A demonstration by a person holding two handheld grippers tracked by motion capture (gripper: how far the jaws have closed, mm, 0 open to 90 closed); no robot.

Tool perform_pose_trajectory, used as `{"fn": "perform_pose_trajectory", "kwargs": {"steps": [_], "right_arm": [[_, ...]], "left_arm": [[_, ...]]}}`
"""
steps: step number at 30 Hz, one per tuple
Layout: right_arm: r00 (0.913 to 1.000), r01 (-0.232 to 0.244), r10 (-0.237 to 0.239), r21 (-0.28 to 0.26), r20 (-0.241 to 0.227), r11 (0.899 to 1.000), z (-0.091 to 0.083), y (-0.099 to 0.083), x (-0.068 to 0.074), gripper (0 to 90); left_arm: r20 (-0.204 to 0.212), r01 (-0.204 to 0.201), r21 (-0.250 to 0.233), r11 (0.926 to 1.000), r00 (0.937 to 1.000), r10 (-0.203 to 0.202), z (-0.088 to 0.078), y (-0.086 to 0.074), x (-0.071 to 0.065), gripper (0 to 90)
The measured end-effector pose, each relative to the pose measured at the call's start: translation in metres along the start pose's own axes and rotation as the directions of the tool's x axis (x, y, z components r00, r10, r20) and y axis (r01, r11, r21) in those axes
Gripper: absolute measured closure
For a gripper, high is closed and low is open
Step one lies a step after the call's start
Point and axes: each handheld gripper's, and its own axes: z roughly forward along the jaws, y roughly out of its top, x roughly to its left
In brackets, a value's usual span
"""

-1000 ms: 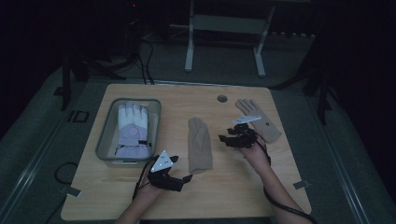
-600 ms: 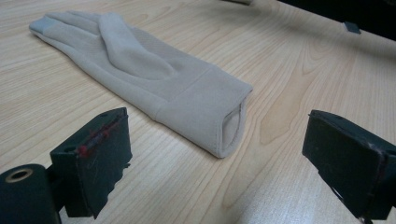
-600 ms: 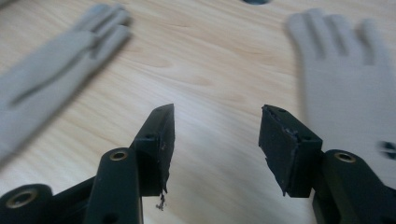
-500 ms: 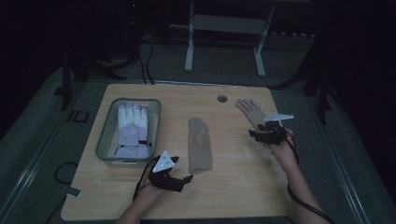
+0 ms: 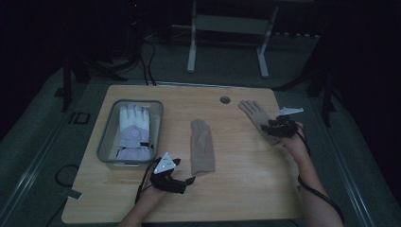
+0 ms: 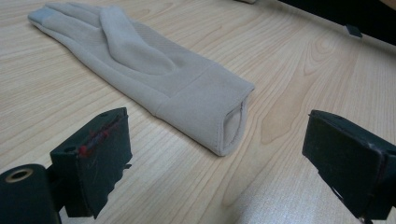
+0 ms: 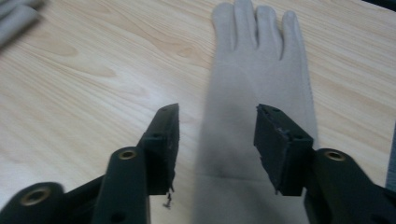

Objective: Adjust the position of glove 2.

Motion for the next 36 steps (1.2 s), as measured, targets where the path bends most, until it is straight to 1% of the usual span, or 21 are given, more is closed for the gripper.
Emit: {"fn": "perform_pose_trajectory", "kwargs": {"steps": [1, 4, 5, 7, 8, 10, 11, 13, 14, 15, 16, 17, 18, 21, 23, 25, 28, 30, 32, 34, 36], "right_arm": [[1.0, 0.008, -0.008, 0.003, 0.001, 1.0, 0.003, 0.001, -0.002, 50.8], [0.9991, 0.026, -0.027, 0.02, 0.034, 0.999, 0.012, 0.006, -0.011, 51.5], [0.9992, 0.02, -0.021, 0.022, 0.033, 1.0, 0.014, 0.007, -0.015, 50.7], [0.9999, 0.015, -0.015, -0.002, 0.009, 1.0, 0.017, 0.01, -0.022, 50.2], [0.9999, 0.006, -0.006, 0.003, 0.009, 1.0, 0.019, 0.011, -0.026, 50.2], [0.9999, 0.011, -0.011, 0.006, 0.006, 1.0, 0.024, 0.011, -0.029, 49.8], [0.9998, 0.01, -0.011, 0.025, 0.015, 1.0, 0.028, 0.012, -0.03, 49.0], [1.0, -0.007, 0.007, 0.047, 0.003, 0.999, 0.035, 0.011, -0.031, 46.6], [0.9999, -0.007, 0.006, 0.072, 0.013, 0.997, 0.04, 0.01, -0.032, 43.3], [0.9996, -0.009, 0.006, 0.105, 0.027, 0.994, 0.044, 0.008, -0.032, 43.6], [0.9997, -0.009, 0.006, 0.121, 0.022, 0.993, 0.048, 0.006, -0.032, 44.1], [0.9997, -0.023, 0.022, 0.111, 0.01, 0.994, 0.05, 0.004, -0.031, 47.5], [0.9993, -0.036, 0.035, 0.105, 0.012, 0.994, 0.05, 0.004, -0.031, 52.1], [0.9987, -0.051, 0.05, 0.093, 0.007, 0.994, 0.048, 0.003, -0.028, 73.3], [0.9975, -0.069, 0.067, 0.092, 0.02, 0.993, 0.048, 0.003, -0.026, 77.3], [0.9939, -0.107, 0.105, 0.086, 0.036, 0.99, 0.048, 0.002, -0.023, 79.0], [0.9846, -0.174, 0.172, 0.069, 0.032, 0.982, 0.045, 0.0, -0.02, 80.3], [0.9793, -0.201, 0.199, 0.061, 0.04, 0.978, 0.041, -0.001, -0.016, 80.6], [0.9693, -0.245, 0.244, 0.048, 0.029, 0.968, 0.035, -0.002, -0.011, 80.7], [0.9677, -0.251, 0.25, 0.031, 0.03, 0.967, 0.027, -0.003, -0.005, 80.7], [0.9626, -0.27, 0.269, 0.01, 0.029, 0.963, 0.016, -0.005, 0.001, 80.7]], "left_arm": [[0.001, -0.002, 0.003, 1.0, 1.0, 0.002, 0.0, 0.0, 0.0, 8.1], [0.001, -0.005, 0.004, 1.0, 1.0, 0.005, 0.0, 0.0, -0.001, 8.1], [0.002, -0.004, 0.004, 1.0, 1.0, 0.004, 0.0, 0.0, -0.001, 8.1], [-0.001, -0.002, 0.002, 1.0, 1.0, 0.002, 0.0, 0.0, -0.001, 8.1], [0.0, -0.001, 0.001, 1.0, 1.0, 0.001, 0.0, 0.0, -0.001, 8.1], [0.001, -0.001, 0.001, 1.0, 1.0, 0.001, 0.0, 0.0, -0.001, 8.1], [0.001, 0.002, 0.001, 1.0, 1.0, -0.002, 0.0, 0.0, 0.0, 8.1], [0.003, 0.003, -0.002, 1.0, 1.0, -0.003, 0.0, 0.0, 0.0, 8.1], [0.003, 0.005, -0.001, 1.0, 1.0, -0.005, 0.0, 0.0, 0.0, 8.0], [0.006, 0.007, -0.002, 1.0, 1.0, -0.007, 0.0, 0.0, 0.0, 8.1], [0.01, 0.008, -0.003, 1.0, 0.9999, -0.008, 0.0, 0.0, 0.0, 8.1], [0.009, 0.008, -0.003, 1.0, 0.9999, -0.008, -0.001, 0.0, 0.0, 8.1], [0.008, 0.008, -0.002, 1.0, 0.9999, -0.008, -0.001, 0.0, 0.0, 8.1], [0.009, 0.007, -0.003, 1.0, 0.9999, -0.007, 0.0, 0.0, 0.0, 8.1], [0.009, 0.004, 0.001, 1.0, 0.9999, -0.004, 0.0, 0.0, -0.001, 8.1], [0.01, 0.001, 0.003, 1.0, 1.0, -0.001, 0.0, 0.0, -0.001, 8.1], [0.01, 0.0, 0.004, 1.0, 1.0, 0.0, 0.0, 0.0, -0.001, 8.1], [0.01, 0.0, 0.004, 1.0, 1.0, 0.0, 0.0, 0.0, -0.001, 8.1], [0.008, -0.001, 0.001, 1.0, 1.0, 0.001, 0.0, 0.0, -0.001, 8.1], [0.004, 0.002, -0.006, 1.0, 1.0, -0.002, 0.0, 0.0, -0.001, 8.1], [0.004, 0.0, -0.005, 1.0, 1.0, 0.0, 0.0, 0.0, -0.002, 8.1]]}}
